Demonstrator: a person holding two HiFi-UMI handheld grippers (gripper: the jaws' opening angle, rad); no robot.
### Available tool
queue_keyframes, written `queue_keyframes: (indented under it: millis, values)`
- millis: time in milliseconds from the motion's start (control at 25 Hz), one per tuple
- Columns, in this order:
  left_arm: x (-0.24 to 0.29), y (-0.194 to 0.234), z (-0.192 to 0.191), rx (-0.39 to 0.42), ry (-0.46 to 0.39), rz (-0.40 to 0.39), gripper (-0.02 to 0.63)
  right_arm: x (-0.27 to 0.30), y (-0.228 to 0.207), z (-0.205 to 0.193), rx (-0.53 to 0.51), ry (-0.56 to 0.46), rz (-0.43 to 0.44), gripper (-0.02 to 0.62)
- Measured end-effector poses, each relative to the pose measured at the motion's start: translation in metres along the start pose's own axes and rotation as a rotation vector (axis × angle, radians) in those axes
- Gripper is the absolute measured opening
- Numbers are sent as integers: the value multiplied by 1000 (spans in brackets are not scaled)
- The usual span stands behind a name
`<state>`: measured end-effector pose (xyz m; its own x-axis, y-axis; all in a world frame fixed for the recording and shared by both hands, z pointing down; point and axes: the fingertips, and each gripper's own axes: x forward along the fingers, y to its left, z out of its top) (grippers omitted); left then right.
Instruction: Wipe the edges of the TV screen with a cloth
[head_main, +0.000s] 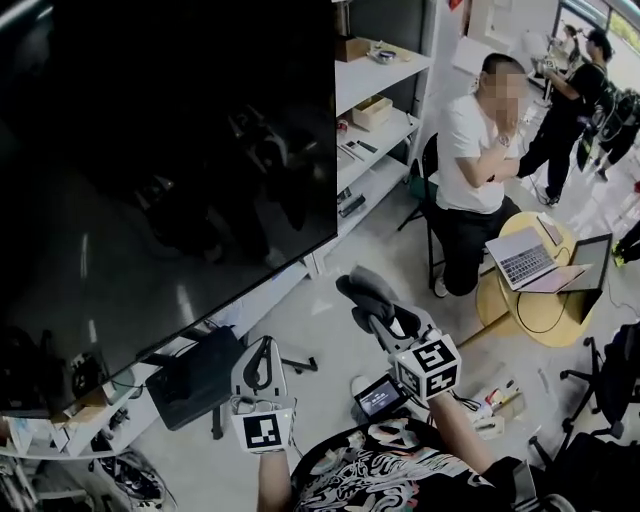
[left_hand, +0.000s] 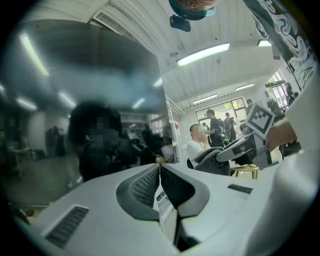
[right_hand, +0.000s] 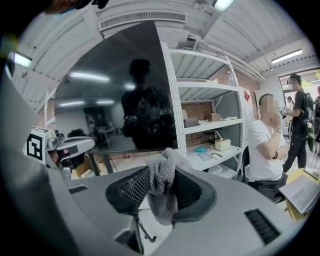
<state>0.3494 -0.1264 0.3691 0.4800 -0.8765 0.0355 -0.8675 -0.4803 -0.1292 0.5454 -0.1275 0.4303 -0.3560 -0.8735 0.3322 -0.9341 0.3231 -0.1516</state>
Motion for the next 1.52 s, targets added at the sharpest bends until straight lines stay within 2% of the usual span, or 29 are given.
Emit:
queue_keyframes:
  millis: [240,440,1000,1240,1520]
  values:
    - [60,-4,-11,-4,33,29,21,51,-48,16,-7,36,31,155]
    - [91,-9,-14,3,54,51,21,85,-64,23,-19,48,97,155]
    - [95,4,-20,0,62,100,21,131,-61,43,-37,18,139,155]
    - [88,27,-23,-5,77,143,21,148,-54,48,-45,18,147,155]
    - [109,41,-24,-21,81,159,21,164,-60,58,-67,29,148,155]
